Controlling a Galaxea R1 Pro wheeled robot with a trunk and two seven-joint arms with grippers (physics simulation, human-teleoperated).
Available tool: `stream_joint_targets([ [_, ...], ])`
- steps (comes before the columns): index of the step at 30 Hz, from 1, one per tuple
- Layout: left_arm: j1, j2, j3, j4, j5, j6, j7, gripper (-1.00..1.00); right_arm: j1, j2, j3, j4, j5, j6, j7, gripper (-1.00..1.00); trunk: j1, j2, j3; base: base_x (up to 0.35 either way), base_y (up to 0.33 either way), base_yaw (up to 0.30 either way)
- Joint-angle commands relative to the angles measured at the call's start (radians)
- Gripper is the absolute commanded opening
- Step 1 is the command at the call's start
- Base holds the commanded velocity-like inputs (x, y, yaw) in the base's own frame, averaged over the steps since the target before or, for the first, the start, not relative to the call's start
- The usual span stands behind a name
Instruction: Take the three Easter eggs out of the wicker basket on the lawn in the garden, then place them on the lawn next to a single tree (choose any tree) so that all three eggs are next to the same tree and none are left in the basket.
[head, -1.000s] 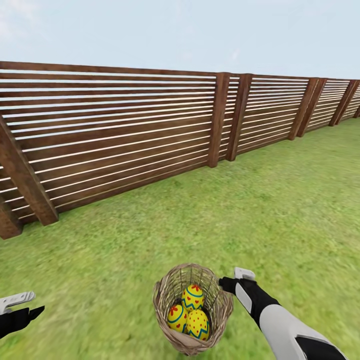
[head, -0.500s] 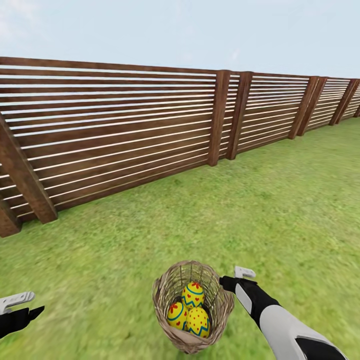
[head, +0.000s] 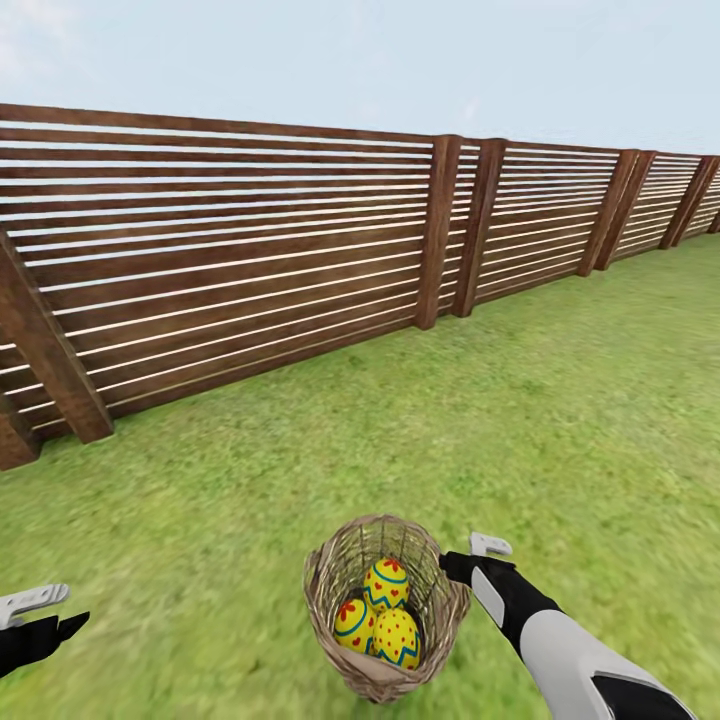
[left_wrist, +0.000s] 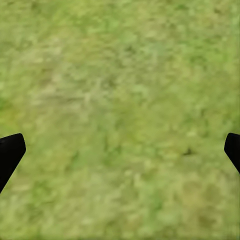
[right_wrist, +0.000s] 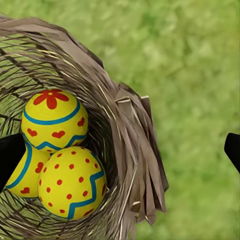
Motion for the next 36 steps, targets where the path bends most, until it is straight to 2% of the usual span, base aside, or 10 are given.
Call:
stream_joint_targets([
  [1, 0.0, 0.0, 0.002, -0.001, 0.003, 0.007, -0.003, 1.0, 0.0, 0.0, -0.001, -0.002, -0.006, 0.006, -0.004, 1.0, 0.004, -0.008, -0.004, 0.0, 0.0, 0.0],
  [28, 0.0, 0.0, 0.003, -0.003, 0.004, 0.007, -0.004, 1.0, 0.0, -0.001, 0.002, 0.0, -0.007, 0.023, -0.005, 1.0, 0.107, -0.197, -0.089, 0.0, 0.0, 0.0],
  [36, 0.0, 0.0, 0.003, -0.003, 0.004, 0.007, -0.004, 1.0, 0.0, -0.002, 0.002, -0.001, -0.004, 0.023, -0.006, 1.0, 0.107, -0.197, -0.089, 0.0, 0.0, 0.0],
])
